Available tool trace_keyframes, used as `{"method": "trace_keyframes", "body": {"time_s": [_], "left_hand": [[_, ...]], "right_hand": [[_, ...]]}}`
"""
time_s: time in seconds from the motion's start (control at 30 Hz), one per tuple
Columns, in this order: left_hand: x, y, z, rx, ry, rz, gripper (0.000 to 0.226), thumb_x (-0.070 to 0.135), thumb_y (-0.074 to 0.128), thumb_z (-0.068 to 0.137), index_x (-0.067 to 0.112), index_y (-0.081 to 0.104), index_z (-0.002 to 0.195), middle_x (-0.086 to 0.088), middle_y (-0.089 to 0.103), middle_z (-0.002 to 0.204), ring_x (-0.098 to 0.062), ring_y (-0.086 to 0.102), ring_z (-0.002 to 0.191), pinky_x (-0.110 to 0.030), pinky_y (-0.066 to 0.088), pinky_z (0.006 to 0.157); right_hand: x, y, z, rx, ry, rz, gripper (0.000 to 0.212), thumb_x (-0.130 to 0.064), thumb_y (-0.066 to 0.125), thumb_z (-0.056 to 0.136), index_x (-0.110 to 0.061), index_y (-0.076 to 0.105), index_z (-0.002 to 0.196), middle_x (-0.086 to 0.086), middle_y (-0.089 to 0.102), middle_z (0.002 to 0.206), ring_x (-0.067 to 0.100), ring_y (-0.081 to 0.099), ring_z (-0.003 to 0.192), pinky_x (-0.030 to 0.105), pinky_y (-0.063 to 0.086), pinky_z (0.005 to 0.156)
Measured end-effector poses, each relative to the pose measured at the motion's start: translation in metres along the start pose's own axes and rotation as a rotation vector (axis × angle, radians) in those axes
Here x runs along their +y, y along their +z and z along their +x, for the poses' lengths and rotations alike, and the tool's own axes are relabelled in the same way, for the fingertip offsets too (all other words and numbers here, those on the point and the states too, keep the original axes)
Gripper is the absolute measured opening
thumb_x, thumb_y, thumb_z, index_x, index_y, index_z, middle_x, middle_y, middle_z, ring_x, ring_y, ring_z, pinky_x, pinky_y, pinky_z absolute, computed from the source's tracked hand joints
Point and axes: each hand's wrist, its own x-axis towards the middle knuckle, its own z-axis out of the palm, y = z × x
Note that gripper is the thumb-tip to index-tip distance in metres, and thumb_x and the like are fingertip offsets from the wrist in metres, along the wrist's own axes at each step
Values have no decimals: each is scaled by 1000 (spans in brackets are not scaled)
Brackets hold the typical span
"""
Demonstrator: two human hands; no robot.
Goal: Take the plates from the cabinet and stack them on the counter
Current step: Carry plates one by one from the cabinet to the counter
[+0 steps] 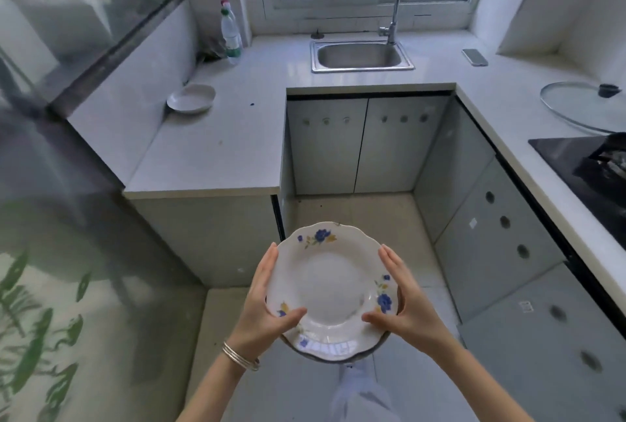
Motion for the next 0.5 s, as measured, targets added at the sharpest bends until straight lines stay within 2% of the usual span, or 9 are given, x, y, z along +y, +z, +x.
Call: {"method": "trace_keyframes", "body": {"time_s": [0.07, 0.13, 0.23, 0.37, 0.5], "left_hand": [[6, 6, 35, 59, -3, -12, 95, 41, 72, 61, 22, 24, 140, 7, 19, 151, 0, 20, 137, -15, 22, 109], [12, 12, 70, 110, -14, -28, 94, 40, 71, 61, 24, 24, 140, 8, 21, 151, 1, 21, 136, -16, 23, 109], [16, 17, 118, 196, -64, -90, 91, 36, 70, 60, 32, 25, 139, 9, 28, 149, -5, 30, 134, -31, 31, 110], [14, 23, 170, 323, -112, -118, 82, 22, 69, 64, 37, 31, 134, 7, 42, 140, -23, 47, 123, -57, 43, 95], [11, 23, 208, 392, -108, -107, 76, 12, 63, 67, 37, 32, 131, 11, 42, 137, -22, 46, 124, -56, 44, 94]], "right_hand": [[6, -13, 36, 49, -3, 12, 91, -51, 73, 63, -40, 18, 135, -15, 18, 149, -1, 21, 136, 31, 29, 111], [10, -29, 73, 97, 5, 37, 88, -49, 73, 64, -42, 20, 134, -12, 24, 149, 7, 27, 136, 42, 31, 110], [15, -52, 124, 117, 3, 75, 90, -55, 75, 62, -43, 23, 134, -12, 31, 146, 9, 37, 132, 44, 37, 106], [21, -73, 184, 105, -1, 82, 89, -41, 78, 62, -42, 26, 134, -2, 40, 144, 13, 43, 128, 47, 39, 104], [28, -82, 229, 96, 15, 119, 86, -33, 76, 63, -35, 30, 135, -4, 40, 144, 11, 41, 129, 46, 36, 107]]}}
